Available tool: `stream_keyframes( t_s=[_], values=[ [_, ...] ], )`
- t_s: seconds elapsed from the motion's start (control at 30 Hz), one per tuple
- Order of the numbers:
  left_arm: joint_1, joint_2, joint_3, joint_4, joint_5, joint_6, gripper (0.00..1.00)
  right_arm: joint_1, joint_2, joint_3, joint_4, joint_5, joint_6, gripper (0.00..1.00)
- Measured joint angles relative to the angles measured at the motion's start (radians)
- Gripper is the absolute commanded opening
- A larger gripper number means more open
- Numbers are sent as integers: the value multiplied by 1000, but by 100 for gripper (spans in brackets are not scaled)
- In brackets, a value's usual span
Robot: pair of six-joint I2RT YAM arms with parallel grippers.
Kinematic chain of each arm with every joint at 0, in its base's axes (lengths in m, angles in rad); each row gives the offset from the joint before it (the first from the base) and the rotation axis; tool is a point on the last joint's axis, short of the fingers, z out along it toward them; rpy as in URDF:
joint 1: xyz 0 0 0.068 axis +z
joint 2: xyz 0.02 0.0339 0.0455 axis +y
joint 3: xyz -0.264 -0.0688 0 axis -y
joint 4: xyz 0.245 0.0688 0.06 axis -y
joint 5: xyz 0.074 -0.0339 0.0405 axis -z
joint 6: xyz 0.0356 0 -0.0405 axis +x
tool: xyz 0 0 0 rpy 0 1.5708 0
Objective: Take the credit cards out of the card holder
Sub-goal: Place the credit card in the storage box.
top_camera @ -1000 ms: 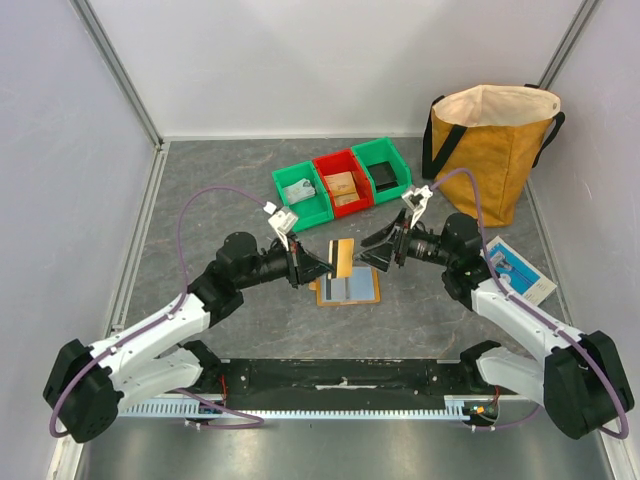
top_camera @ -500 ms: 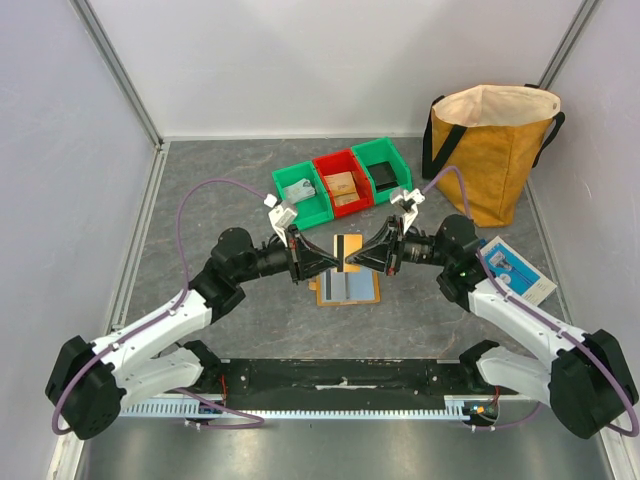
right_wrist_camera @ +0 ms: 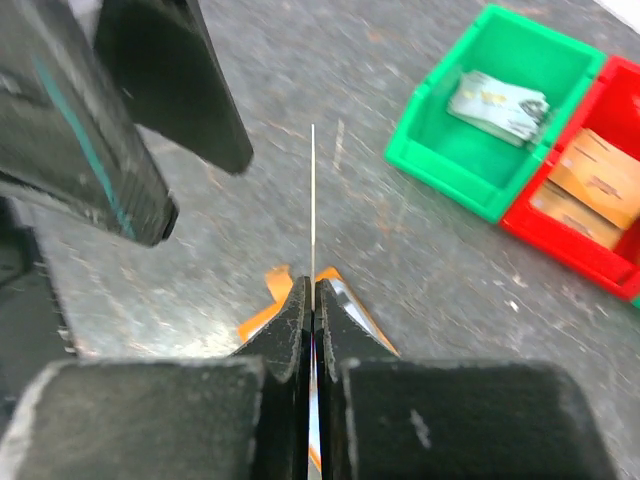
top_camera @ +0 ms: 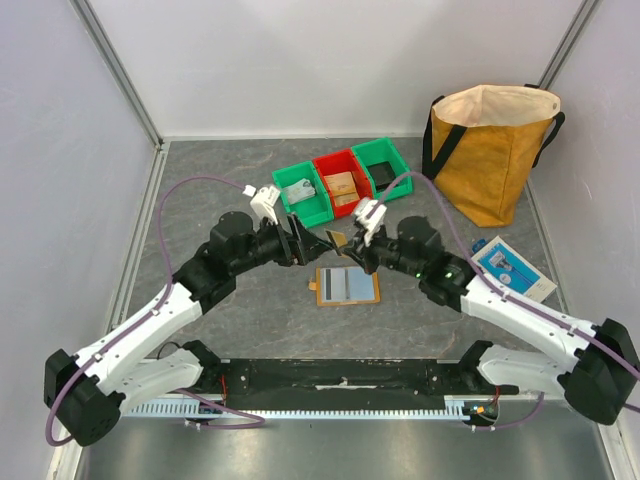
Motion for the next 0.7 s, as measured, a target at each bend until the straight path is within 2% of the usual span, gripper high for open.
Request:
stream_keyframes(
  t_s=[0.1, 0.3, 0.4, 0.57, 0.7],
  values=[
    [0, 6, 36, -69, -47, -73, 86, 128, 33, 0, -41, 240, -100, 0],
    [3, 55, 61, -116, -78, -174, 86, 293, 70, -1, -42, 594, -230, 0],
    [4, 82, 62, -130, -83, -215, 85, 340, 84, -1, -25, 704, -272, 0],
    [4, 112, 62, -122, -83, -268, 77, 409, 133, -1, 8, 851, -337, 0],
    [4, 139, 62, -103, -81, -298, 63, 445, 165, -1, 29, 916, -371, 0]
  ],
)
